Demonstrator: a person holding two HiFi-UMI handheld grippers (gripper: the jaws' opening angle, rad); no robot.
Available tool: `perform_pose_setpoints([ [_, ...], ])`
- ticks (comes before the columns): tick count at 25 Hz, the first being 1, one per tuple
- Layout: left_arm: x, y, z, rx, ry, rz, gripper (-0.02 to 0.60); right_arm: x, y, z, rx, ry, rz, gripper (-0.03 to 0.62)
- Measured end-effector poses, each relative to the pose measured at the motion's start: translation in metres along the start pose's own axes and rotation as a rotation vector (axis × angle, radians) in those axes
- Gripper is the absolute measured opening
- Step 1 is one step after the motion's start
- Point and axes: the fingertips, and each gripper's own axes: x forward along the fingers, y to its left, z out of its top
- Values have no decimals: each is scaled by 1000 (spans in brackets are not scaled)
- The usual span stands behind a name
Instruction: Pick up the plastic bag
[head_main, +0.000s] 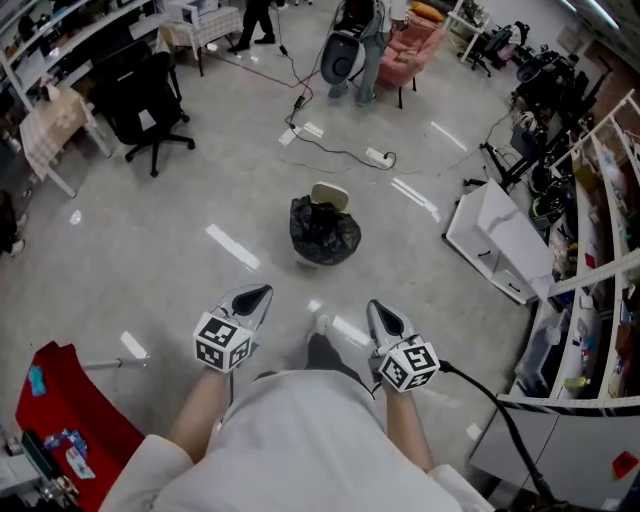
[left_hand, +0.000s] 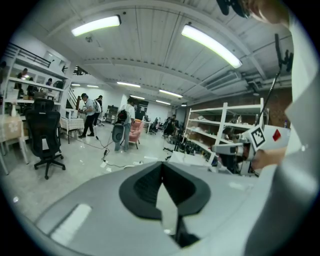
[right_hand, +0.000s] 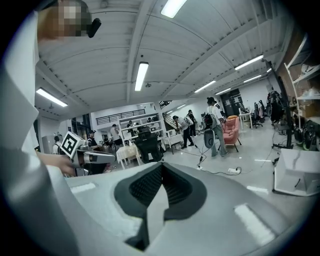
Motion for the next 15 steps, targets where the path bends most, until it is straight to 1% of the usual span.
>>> perform_pose_setpoints([
  [6,27,22,11,-10,7,33,3,37,-32,14,4,6,23,2],
  [12,74,44,24,-28,30,56,3,75,-80,24,24,25,35,2],
  [15,99,56,34,-25,39,61,3,96,-103,33,29,27,46,2],
])
